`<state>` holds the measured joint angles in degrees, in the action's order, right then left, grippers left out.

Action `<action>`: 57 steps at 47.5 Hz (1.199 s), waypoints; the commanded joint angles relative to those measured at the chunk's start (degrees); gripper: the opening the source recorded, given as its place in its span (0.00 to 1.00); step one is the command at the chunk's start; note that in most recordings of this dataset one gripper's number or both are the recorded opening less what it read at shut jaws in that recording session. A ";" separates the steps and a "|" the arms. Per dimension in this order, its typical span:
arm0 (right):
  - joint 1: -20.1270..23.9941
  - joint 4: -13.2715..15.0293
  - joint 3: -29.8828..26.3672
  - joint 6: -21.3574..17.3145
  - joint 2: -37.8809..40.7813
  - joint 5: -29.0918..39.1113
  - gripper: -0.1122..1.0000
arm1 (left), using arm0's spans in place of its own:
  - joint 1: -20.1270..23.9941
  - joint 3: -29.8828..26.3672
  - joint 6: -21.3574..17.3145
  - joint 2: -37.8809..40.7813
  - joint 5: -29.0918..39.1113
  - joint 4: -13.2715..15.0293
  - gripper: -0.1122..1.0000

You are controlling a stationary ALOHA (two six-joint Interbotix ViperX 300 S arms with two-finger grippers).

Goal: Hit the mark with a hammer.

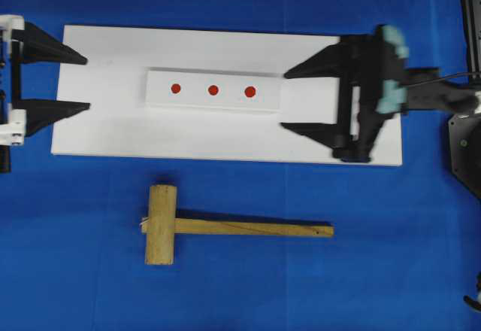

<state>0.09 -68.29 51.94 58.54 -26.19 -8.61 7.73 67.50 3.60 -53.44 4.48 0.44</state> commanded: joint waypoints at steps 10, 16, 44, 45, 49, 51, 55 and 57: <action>-0.26 0.18 5.98 0.09 -13.71 1.23 0.85 | -0.26 0.88 -3.60 -7.47 0.26 -0.09 0.92; -0.26 0.18 9.32 0.09 -19.07 1.41 0.85 | -0.62 1.67 -4.83 -10.55 1.41 -0.18 0.91; -0.26 -0.97 25.75 -0.18 -31.90 -2.37 0.84 | -2.64 9.76 -7.29 -20.21 3.25 0.00 0.89; -0.26 -0.97 25.93 -0.18 -32.17 -2.46 0.84 | -2.64 10.02 -7.21 -20.39 3.25 -0.09 0.89; -0.26 -1.14 26.98 -0.18 -33.22 -1.85 0.84 | -2.90 11.07 -7.21 -20.74 2.99 0.00 0.89; -0.35 -1.14 27.33 -0.18 -33.40 -1.67 0.84 | -3.16 11.43 -7.21 -20.83 2.90 0.00 0.89; -0.35 -1.32 28.04 -0.26 -33.49 -1.67 0.84 | -4.13 11.60 -7.21 -20.83 2.37 0.00 0.89; -0.26 -1.58 28.30 -0.26 -33.40 -1.67 0.84 | -4.48 11.60 -7.21 -20.92 2.29 0.00 0.89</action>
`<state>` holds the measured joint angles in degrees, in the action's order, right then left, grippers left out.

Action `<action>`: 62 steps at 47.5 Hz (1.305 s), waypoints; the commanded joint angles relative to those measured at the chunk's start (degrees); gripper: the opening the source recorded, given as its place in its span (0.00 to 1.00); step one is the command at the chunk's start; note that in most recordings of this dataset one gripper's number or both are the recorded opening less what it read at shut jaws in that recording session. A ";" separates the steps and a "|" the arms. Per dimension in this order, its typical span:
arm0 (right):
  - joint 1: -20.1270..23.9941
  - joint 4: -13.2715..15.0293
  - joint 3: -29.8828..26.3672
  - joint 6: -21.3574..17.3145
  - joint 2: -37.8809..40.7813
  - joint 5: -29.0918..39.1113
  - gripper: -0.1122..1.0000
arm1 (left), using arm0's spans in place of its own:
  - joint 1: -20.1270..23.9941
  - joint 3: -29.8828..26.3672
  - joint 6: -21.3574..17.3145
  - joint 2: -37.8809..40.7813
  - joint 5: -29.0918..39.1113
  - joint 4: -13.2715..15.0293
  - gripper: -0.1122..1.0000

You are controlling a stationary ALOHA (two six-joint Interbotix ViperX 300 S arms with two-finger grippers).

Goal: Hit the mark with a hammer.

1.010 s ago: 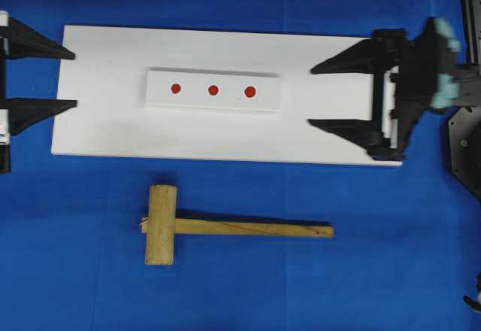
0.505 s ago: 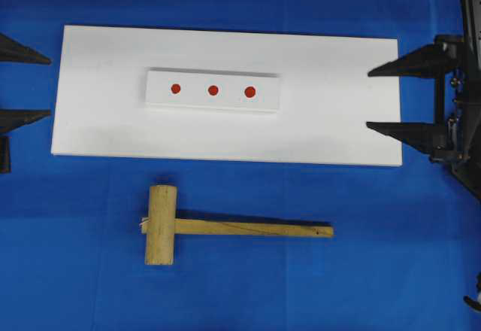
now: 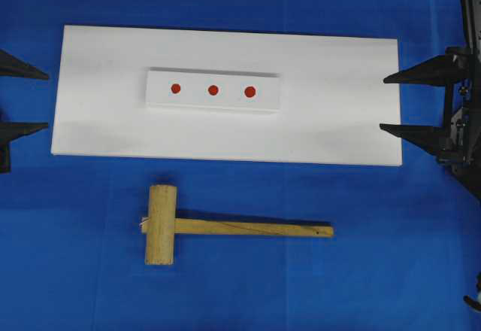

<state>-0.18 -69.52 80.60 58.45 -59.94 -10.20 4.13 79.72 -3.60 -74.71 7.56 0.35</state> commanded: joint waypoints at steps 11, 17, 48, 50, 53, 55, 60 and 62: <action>0.53 -0.62 -0.18 -0.18 0.26 0.00 0.84 | -1.41 -0.62 0.35 0.35 -0.79 0.09 0.89; 0.88 -0.62 -0.18 -0.18 0.35 0.00 0.82 | -1.32 -0.62 0.35 0.35 -0.79 0.09 0.89; 1.41 -0.62 -0.26 -0.18 0.26 0.00 0.81 | -1.32 -0.62 0.62 0.44 -0.62 0.09 0.89; 1.41 -0.62 -0.26 -0.18 0.26 0.09 0.81 | -1.41 -0.62 0.62 0.35 -0.53 0.09 0.89; 1.41 -0.62 -0.26 -0.18 0.26 0.00 0.81 | -1.32 -0.62 0.62 0.35 -0.62 0.09 0.89; 1.41 -0.62 -0.26 -0.18 0.26 0.09 0.81 | -1.32 -0.62 0.62 0.35 -0.62 0.09 0.89; 1.41 -0.62 -0.26 -0.18 0.35 0.00 0.81 | -1.32 -0.62 0.62 0.35 -0.62 0.09 0.89; 1.41 -0.62 -0.26 -0.18 0.35 0.00 0.81 | -1.32 -0.62 0.62 0.35 -0.53 0.09 0.89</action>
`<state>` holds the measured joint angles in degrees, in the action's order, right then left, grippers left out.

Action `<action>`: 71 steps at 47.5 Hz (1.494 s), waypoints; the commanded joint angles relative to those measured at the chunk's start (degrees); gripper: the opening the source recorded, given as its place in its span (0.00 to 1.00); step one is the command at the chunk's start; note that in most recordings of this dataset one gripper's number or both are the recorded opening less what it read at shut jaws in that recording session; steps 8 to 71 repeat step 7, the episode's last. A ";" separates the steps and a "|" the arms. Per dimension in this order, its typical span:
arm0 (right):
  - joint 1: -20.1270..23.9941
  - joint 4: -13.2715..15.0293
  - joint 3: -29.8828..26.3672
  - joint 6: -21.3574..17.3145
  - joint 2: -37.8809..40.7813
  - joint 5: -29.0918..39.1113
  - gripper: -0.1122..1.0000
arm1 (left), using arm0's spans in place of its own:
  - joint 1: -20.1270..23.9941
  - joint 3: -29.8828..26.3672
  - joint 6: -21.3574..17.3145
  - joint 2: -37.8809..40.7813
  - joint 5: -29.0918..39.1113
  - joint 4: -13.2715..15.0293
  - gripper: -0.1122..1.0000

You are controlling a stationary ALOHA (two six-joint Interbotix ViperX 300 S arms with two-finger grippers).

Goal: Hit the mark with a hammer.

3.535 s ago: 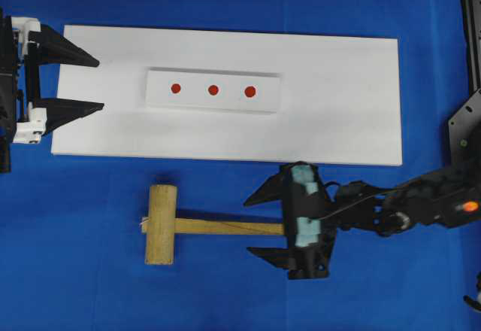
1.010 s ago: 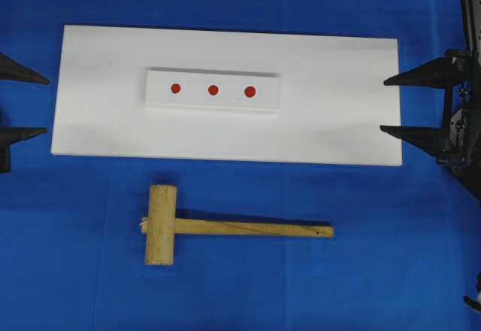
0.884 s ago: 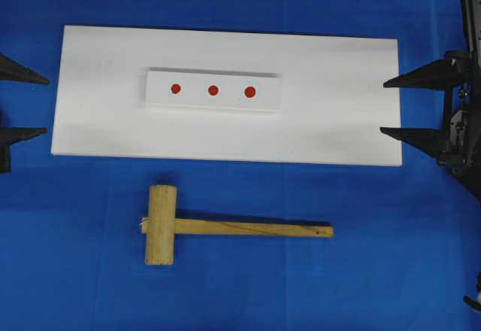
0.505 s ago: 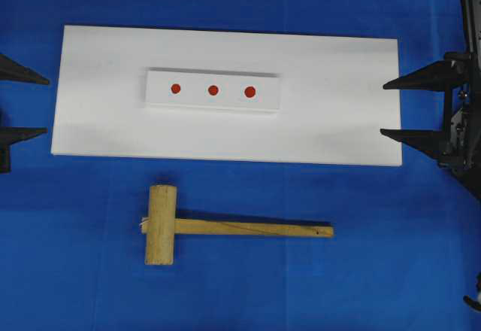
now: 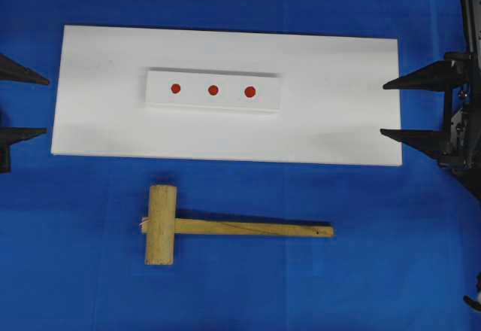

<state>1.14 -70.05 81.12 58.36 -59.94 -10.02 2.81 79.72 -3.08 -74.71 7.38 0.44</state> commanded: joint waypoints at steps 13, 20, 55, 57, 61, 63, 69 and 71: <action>0.09 0.00 -0.79 -0.09 0.26 -0.18 0.81 | 0.00 -0.62 0.09 0.35 -0.44 0.00 0.89; 0.09 0.00 -0.79 -0.09 0.26 -0.18 0.81 | 0.00 -0.62 0.09 0.35 -0.44 0.00 0.89; 0.09 0.00 -0.79 -0.09 0.26 -0.18 0.81 | 0.00 -0.62 0.09 0.35 -0.44 0.00 0.89; 0.09 0.00 -0.79 -0.09 0.26 -0.18 0.81 | 0.00 -0.62 0.09 0.35 -0.44 0.00 0.89; 0.09 0.00 -0.79 -0.09 0.26 -0.18 0.81 | 0.00 -0.62 0.09 0.35 -0.44 0.00 0.89; 0.09 0.00 -0.79 -0.09 0.26 -0.18 0.81 | 0.00 -0.62 0.09 0.35 -0.44 0.00 0.89; 0.09 0.00 -0.79 -0.09 0.26 -0.18 0.81 | 0.00 -0.62 0.09 0.35 -0.44 0.00 0.89; 0.09 0.00 -0.79 -0.09 0.26 -0.18 0.81 | 0.00 -0.62 0.09 0.35 -0.44 0.00 0.89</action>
